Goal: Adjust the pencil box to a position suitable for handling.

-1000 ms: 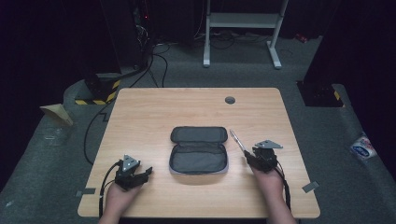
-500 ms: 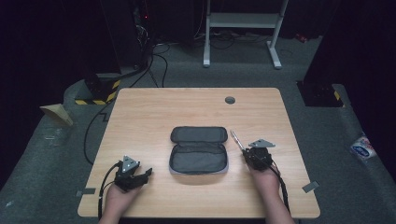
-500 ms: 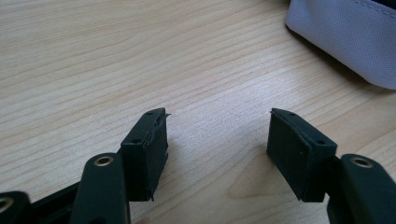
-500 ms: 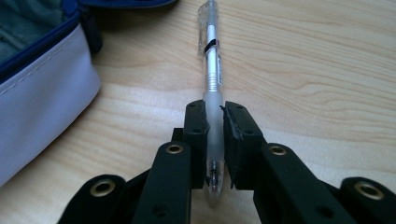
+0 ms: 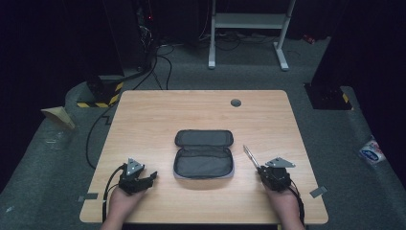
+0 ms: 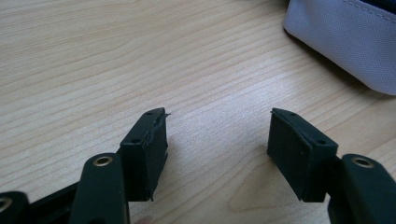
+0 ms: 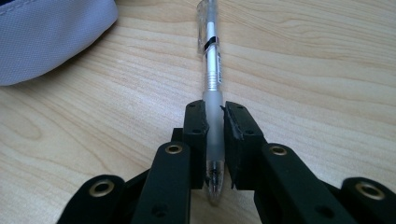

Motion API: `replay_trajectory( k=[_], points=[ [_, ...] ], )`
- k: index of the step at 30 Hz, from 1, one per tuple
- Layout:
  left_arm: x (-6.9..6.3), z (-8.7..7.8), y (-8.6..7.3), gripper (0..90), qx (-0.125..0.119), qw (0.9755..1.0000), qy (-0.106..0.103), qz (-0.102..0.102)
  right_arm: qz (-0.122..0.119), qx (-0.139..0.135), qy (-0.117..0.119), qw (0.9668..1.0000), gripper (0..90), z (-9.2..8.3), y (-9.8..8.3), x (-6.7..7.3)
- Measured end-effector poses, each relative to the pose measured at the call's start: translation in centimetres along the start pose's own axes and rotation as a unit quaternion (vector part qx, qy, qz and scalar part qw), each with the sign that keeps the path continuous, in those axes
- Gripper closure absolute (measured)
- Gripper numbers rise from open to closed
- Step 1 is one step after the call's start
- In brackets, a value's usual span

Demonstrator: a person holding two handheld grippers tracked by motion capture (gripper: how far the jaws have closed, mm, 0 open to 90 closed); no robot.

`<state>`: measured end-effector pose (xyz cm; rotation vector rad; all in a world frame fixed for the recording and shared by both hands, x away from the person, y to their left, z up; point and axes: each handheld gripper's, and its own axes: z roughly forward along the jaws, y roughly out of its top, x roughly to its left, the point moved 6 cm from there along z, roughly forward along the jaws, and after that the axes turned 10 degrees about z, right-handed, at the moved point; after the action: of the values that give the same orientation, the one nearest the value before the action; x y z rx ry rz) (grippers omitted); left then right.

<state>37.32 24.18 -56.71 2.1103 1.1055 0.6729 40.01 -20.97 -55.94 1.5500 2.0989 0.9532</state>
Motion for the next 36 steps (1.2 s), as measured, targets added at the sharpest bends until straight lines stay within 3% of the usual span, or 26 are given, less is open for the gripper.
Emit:
replay_trajectory(
  k=[7,10,15,19,27,36],
  points=[
    [0.0,0.0,0.0,37.8,0.0,1.0,0.001,-0.001,0.018,-0.005,0.015,0.9997,56.2,0.1,0.8,0.1],
    [0.0,0.0,0.0,37.8,-0.001,1.0,0.001,-0.002,0.022,0.002,0.024,0.9995,52.9,0.5,1.2,0.0],
    [-0.1,-0.1,-0.1,37.8,-0.001,1.0,0.002,-0.003,0.007,-0.009,0.013,0.9999,54.2,1.2,1.8,-0.2],
    [-0.1,-0.1,-0.1,37.7,-0.001,1.0,0.003,-0.004,0.011,-0.014,0.014,0.9997,54.0,1.5,2.4,-0.3],
    [-0.1,-0.2,-0.2,37.7,0.001,1.0,0.003,-0.001,0.017,-0.001,-0.001,0.9998,63.8,2.4,2.7,-0.3],
    [-0.1,-0.2,-0.2,37.6,0.0,1.0,0.004,-0.001,-0.001,0.007,-0.008,0.9999,71.2,2.8,2.8,0.2]
  ],
)
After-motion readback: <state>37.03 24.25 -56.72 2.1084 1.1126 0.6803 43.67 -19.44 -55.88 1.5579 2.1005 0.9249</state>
